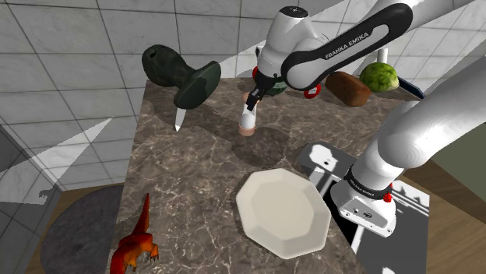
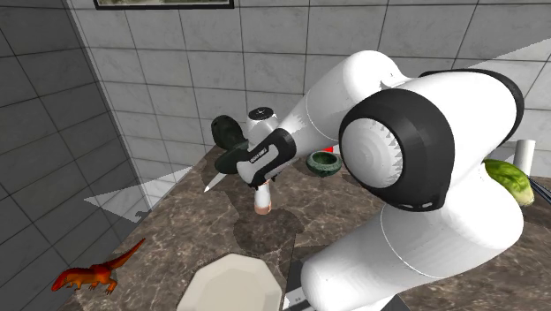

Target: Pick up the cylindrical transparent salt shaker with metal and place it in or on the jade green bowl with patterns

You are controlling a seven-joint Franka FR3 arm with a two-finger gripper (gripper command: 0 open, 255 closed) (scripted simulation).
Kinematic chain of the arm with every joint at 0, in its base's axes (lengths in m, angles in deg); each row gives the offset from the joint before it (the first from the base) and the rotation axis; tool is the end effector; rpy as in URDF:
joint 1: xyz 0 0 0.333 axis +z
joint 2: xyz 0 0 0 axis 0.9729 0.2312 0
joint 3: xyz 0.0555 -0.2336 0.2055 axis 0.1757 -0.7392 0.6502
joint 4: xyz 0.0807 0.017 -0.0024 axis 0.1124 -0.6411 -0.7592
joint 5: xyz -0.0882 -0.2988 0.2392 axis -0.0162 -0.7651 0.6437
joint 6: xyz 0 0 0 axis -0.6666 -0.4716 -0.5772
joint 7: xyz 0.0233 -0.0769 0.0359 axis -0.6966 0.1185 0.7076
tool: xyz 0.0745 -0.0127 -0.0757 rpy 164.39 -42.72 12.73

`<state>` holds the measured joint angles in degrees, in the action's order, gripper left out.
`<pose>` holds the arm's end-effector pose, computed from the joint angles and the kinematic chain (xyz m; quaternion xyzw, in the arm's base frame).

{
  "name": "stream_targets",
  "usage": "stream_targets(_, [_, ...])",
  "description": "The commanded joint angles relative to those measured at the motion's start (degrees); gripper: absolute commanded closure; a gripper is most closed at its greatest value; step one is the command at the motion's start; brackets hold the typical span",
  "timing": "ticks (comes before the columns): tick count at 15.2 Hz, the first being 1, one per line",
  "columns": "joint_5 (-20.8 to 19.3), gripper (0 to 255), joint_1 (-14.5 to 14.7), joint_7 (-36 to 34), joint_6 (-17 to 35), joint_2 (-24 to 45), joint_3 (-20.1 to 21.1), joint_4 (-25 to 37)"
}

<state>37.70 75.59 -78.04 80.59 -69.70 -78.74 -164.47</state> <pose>0.4137 0.0597 0.3741 0.9848 0.0787 0.1391 0.0679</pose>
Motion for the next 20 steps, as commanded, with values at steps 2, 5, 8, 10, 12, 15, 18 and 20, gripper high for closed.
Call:
stream_targets(2, [0.0, 255, 0.0, 0.0, 0.01, 0.04, 0.0, -0.04])
stream_targets(5, [-0.02, 255, -0.01, 0.0, 0.02, 0.08, 0.0, 0.0])
stream_targets(8, [-0.01, 255, -0.01, -0.01, 0.02, 0.05, 0.0, -0.03])
stream_targets(10, [0.32, 255, 0.2, 0.32, -0.93, -0.56, -0.15, 0.32])
stream_targets(12, [0.9, 255, 0.55, 0.94, -2.76, -1.68, -0.41, 1.06])
stream_targets(15, [1.64, 255, 0.99, 1.75, -5.49, -3.22, -0.76, 2.27])
stream_targets(18, [2.24, 255, 1.34, 2.46, -8.17, -4.6, -1.06, 3.6])
stream_targets(20, [2.58, 255, 1.54, 2.88, -9.93, -5.42, -1.24, 4.56])
